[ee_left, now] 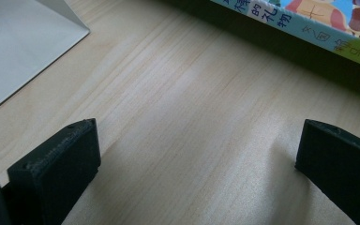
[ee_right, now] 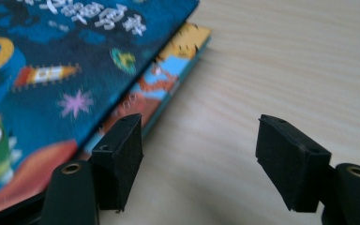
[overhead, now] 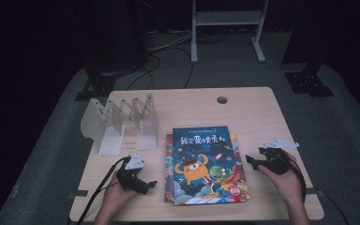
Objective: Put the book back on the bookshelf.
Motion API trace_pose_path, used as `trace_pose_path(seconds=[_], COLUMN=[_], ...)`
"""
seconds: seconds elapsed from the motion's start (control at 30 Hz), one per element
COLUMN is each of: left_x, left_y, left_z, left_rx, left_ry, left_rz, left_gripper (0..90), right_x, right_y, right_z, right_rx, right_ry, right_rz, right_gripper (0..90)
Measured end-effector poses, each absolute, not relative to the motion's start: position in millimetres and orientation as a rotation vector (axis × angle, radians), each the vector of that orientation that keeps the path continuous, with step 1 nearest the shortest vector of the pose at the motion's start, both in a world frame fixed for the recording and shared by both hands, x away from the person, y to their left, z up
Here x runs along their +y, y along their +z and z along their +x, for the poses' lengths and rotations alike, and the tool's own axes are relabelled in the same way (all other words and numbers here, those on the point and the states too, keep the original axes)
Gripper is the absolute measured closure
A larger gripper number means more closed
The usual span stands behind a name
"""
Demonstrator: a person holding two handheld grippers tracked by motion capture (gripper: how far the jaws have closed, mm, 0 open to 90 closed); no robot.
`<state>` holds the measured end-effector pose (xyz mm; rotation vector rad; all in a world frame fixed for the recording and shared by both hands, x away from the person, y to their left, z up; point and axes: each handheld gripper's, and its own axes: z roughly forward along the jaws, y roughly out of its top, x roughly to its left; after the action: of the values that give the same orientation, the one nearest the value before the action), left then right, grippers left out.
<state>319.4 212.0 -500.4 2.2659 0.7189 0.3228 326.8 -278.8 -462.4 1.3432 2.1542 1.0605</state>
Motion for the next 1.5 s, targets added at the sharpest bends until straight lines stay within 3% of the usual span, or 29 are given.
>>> trace_pose_path(seconds=[0.87, 1.23, 1.5], left_x=[212, 213, 218], left_y=[-500, -500, -491], left_z=[319, 319, 318], left_rx=[0.719, 0.701, 0.692], left_ry=[0.322, 0.317, 0.344], left_rz=[2.266, 2.268, 2.240], left_gripper=[0.0, 0.0, 0.0], right_x=[-205, -198, -189], right_y=[-457, -464, -465], right_z=[426, 442, 444], right_rx=[2.271, 2.303, 2.379], right_ry=[1.047, 1.091, 1.128], right_rz=[1.318, 1.383, 1.300], right_gripper=[30.3, 23.9, 25.7])
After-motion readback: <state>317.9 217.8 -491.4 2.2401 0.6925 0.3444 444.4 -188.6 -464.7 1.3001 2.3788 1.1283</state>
